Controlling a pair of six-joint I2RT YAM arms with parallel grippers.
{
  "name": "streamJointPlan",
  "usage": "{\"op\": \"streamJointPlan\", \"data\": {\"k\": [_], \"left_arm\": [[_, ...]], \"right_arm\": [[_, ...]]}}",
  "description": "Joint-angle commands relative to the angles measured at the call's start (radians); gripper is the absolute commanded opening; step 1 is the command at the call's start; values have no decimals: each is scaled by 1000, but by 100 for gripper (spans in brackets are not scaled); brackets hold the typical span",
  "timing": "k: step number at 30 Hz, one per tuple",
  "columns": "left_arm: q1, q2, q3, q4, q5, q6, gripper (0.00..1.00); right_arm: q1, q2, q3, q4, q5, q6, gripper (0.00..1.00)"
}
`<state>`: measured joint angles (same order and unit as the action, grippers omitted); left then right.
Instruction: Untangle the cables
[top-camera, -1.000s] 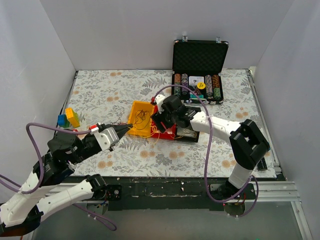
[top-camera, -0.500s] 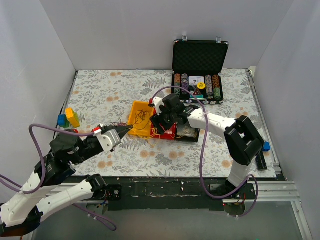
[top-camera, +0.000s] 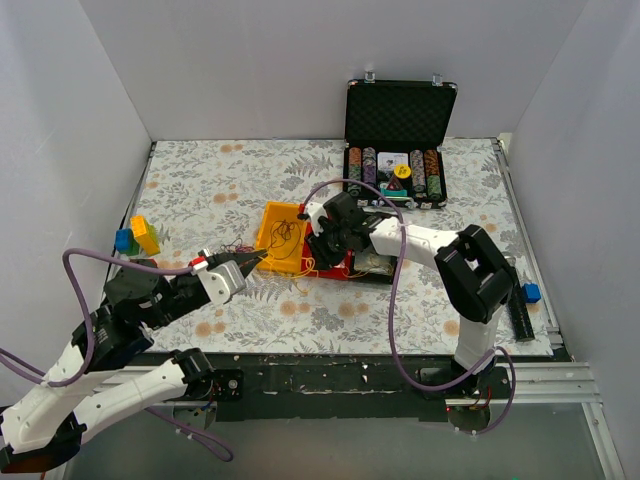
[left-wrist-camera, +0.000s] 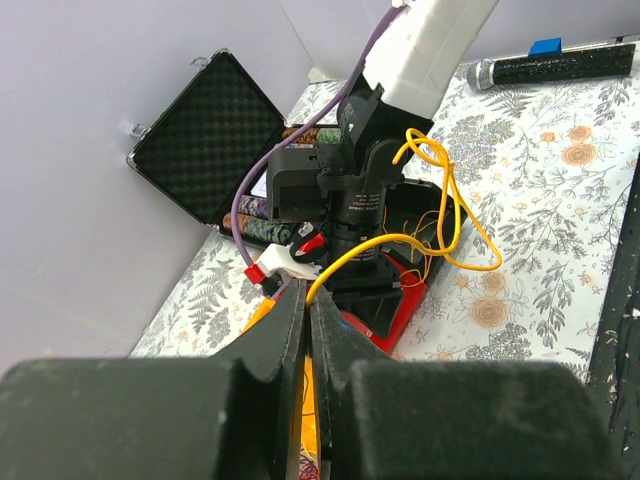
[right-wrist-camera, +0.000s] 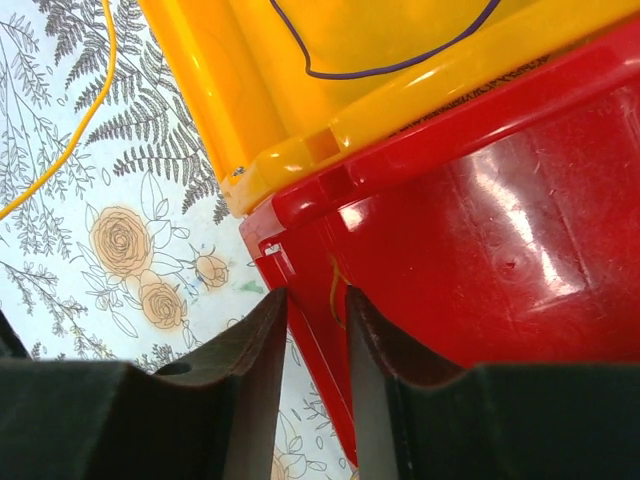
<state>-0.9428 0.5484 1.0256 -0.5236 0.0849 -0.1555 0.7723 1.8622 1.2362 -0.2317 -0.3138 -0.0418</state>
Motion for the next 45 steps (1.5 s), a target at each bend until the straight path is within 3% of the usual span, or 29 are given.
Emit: {"op": "streamJointPlan", "data": {"k": [1, 6, 15, 24, 29, 37, 45], "left_arm": [[-2, -5, -9, 4, -19, 14, 0], [-2, -10, -21, 10, -16, 16, 0], [-2, -15, -30, 11, -13, 10, 0], [-2, -16, -30, 11, -13, 11, 0], [-2, -10, -36, 22, -4, 14, 0], [-2, 12, -29, 28, 21, 11, 0], [-2, 18, -22, 25, 24, 8, 0]], "right_arm": [[-5, -43, 22, 29, -18, 13, 32], [-16, -112, 14, 51, -7, 25, 1], [-28, -195, -15, 58, 41, 29, 1], [-155, -449, -128, 92, 359, 57, 1], [-232, -514, -220, 83, 386, 69, 1], [-235, -434, -305, 167, 293, 141, 1], [-234, -241, -209, 192, 266, 247, 1]]}}
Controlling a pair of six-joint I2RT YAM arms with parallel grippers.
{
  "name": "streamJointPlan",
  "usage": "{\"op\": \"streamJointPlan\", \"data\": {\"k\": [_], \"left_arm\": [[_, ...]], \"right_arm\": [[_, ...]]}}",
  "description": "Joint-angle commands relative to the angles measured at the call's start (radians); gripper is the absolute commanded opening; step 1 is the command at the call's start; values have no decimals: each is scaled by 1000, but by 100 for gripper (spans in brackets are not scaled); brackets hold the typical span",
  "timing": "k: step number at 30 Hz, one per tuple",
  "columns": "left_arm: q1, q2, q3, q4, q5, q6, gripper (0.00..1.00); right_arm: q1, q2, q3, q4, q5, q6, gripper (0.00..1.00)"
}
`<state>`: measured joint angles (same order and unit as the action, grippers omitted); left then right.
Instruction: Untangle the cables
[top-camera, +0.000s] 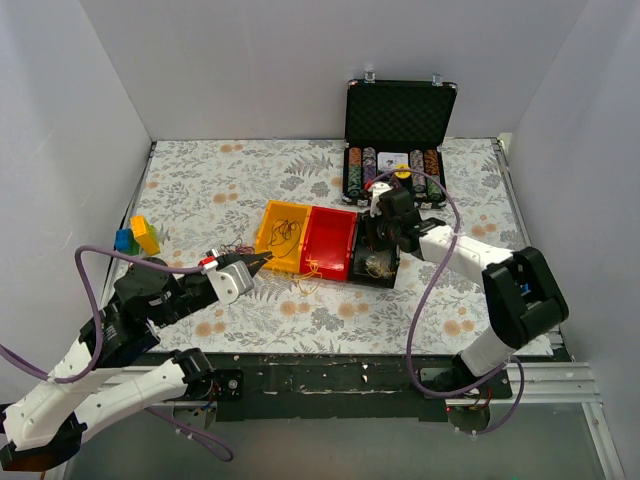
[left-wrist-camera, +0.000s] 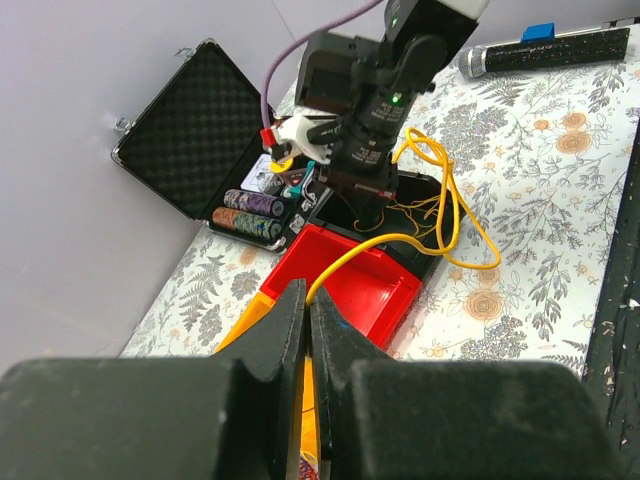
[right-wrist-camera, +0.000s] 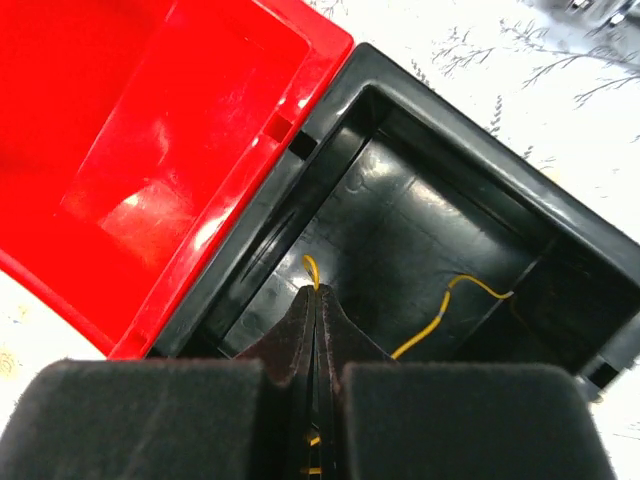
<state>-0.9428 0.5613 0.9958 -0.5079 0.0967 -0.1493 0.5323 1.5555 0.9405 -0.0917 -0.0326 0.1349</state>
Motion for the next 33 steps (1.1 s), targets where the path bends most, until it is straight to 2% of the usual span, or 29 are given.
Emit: {"op": "streamJointPlan", "data": {"k": [1, 5, 11, 14, 18, 24, 26, 30, 33], "left_arm": [[-2, 5, 7, 9, 12, 2, 0], [-2, -1, 0, 9, 6, 2, 0], [-2, -17, -17, 9, 3, 1, 0], [-2, -18, -20, 6, 3, -3, 0], [-2, -18, -25, 5, 20, -16, 0], [-2, 20, -28, 31, 51, -123, 0], [-4, 47, -25, 51, 58, -160, 0], [-1, 115, 0, 121, 18, -231, 0], [-2, 163, 33, 152, 15, -275, 0]], "right_arm": [[9, 87, 110, 38, -4, 80, 1], [32, 129, 167, 38, 74, 88, 1], [38, 101, 166, 83, 169, 69, 1], [38, 106, 178, 63, 160, 57, 15], [38, 72, 159, 26, 134, 77, 43], [38, -133, 71, 75, 132, 111, 68], [38, -224, 32, 124, 114, 115, 73], [46, -398, -63, 188, 41, 137, 76], [142, -474, -187, 260, -35, 128, 77]]}}
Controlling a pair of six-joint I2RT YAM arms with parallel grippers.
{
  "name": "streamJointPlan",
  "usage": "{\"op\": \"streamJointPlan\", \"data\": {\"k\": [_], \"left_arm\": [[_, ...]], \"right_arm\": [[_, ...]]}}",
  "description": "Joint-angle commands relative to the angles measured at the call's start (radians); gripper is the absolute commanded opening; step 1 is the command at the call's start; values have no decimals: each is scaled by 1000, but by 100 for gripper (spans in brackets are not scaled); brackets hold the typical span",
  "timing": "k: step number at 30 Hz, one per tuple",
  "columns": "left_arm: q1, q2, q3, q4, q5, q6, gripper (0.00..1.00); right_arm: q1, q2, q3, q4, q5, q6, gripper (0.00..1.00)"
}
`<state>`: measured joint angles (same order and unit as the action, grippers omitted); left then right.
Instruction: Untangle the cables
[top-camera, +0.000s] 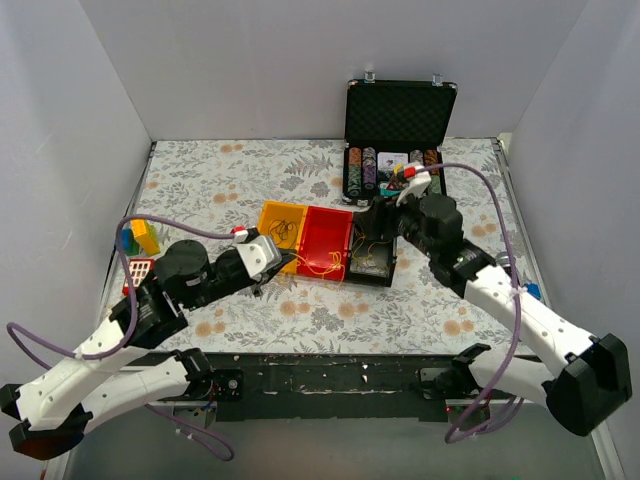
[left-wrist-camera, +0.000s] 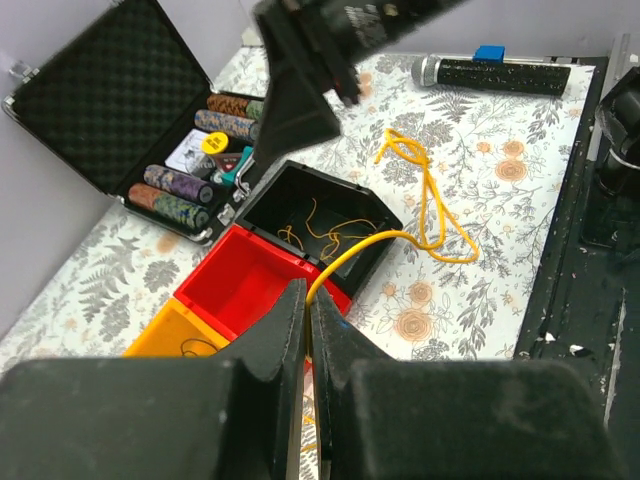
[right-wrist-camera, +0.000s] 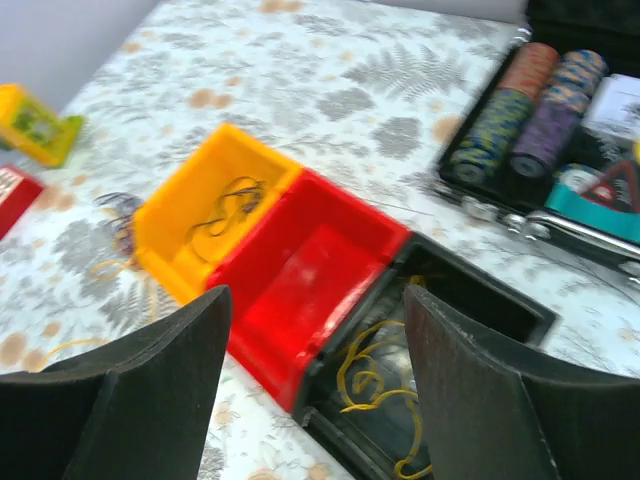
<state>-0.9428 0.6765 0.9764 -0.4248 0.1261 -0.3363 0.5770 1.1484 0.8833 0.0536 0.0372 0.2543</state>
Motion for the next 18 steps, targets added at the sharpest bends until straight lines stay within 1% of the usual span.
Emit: {"op": "streamJointPlan", "data": {"k": [1, 3, 5, 8, 10, 15, 18], "left_arm": [[-4, 60, 64, 66, 0, -98, 0], [-2, 72, 77, 67, 23, -124, 0], [-2, 78, 81, 69, 29, -136, 0], [-2, 75, 85, 75, 18, -133, 0], [-2, 74, 97, 75, 10, -129, 0], [-2, 63, 125, 64, 10, -109, 0], [-2, 54, 136, 46, 9, -106, 0]], "right_arm": [[153, -78, -168, 144, -99, -18, 78], [278, -46, -231, 187, -79, -41, 79], [392, 6, -253, 264, -66, -50, 80], [475, 80, -265, 392, -51, -82, 82], [507, 137, -267, 481, -42, -108, 83], [532, 252, -239, 679, 119, -133, 85], [535, 322, -216, 787, 179, -118, 85]]}}
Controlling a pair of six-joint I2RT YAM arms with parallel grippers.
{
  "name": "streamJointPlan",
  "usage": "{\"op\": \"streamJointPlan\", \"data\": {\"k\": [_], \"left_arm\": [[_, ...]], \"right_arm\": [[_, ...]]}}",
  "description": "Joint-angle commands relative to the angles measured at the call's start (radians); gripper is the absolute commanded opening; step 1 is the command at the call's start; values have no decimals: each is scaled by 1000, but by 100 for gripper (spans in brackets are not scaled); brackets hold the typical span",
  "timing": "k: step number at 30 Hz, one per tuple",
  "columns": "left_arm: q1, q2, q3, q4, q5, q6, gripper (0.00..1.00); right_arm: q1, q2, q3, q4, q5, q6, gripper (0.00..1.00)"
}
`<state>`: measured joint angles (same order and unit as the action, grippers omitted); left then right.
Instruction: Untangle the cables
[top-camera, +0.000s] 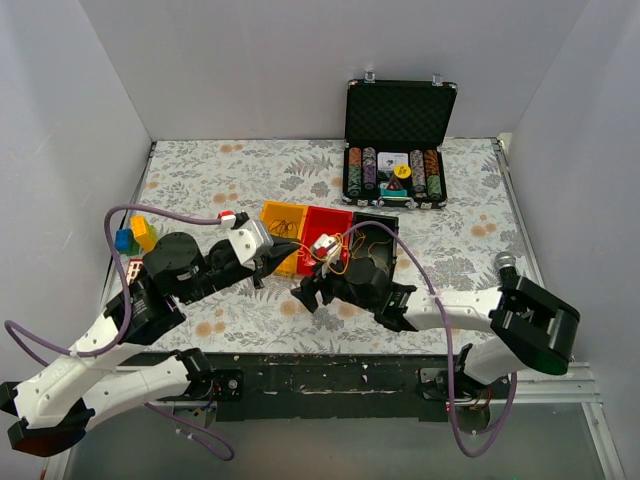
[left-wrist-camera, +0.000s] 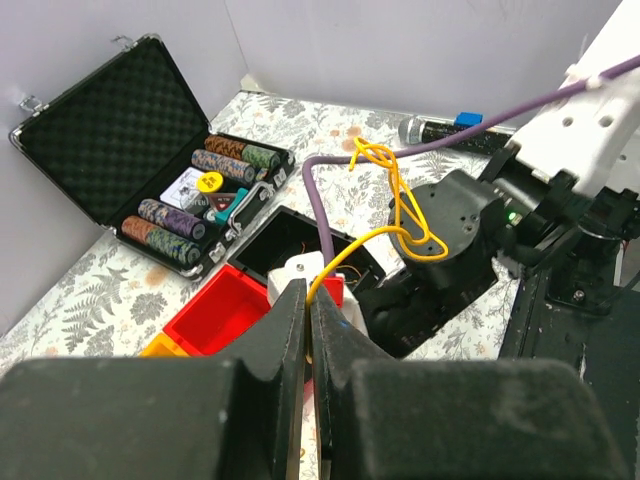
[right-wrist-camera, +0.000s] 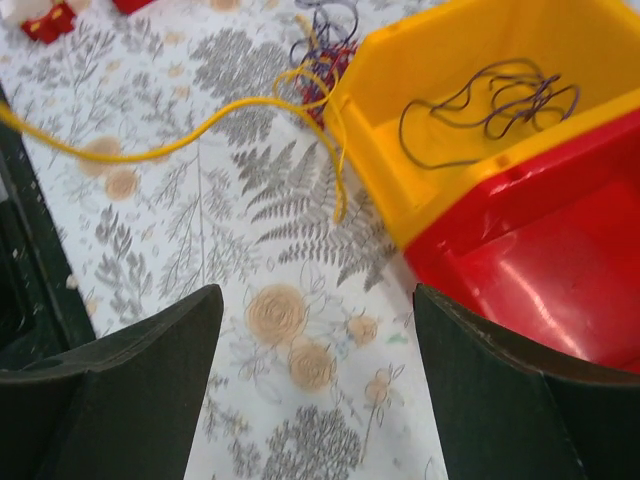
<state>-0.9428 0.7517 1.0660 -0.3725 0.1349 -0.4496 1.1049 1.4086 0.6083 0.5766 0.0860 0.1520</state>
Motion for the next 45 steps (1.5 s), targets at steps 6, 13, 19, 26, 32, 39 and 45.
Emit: {"op": "streamJointPlan", "data": {"k": [6, 13, 19, 26, 32, 39, 45], "left_arm": [[-2, -34, 78, -39, 15, 9, 0], [-2, -25, 144, -74, 57, -4, 0], [-2, -6, 169, -82, 115, -20, 1], [-2, 26, 164, -83, 108, 2, 98], [-2, 11, 80, -66, -23, 77, 98], [-1, -28, -176, -60, -189, 230, 97], [12, -72, -446, -5, -178, 319, 85]], "right_arm": [[6, 197, 166, 322, 187, 3, 85], [7, 303, 287, 276, 238, -14, 78], [6, 314, 340, 201, 106, 38, 37], [32, 29, 106, 140, 67, 185, 1], [42, -360, -122, -116, 41, 285, 1], [42, -618, -208, -368, 35, 319, 1], [42, -684, -148, -516, 43, 259, 1]]}}
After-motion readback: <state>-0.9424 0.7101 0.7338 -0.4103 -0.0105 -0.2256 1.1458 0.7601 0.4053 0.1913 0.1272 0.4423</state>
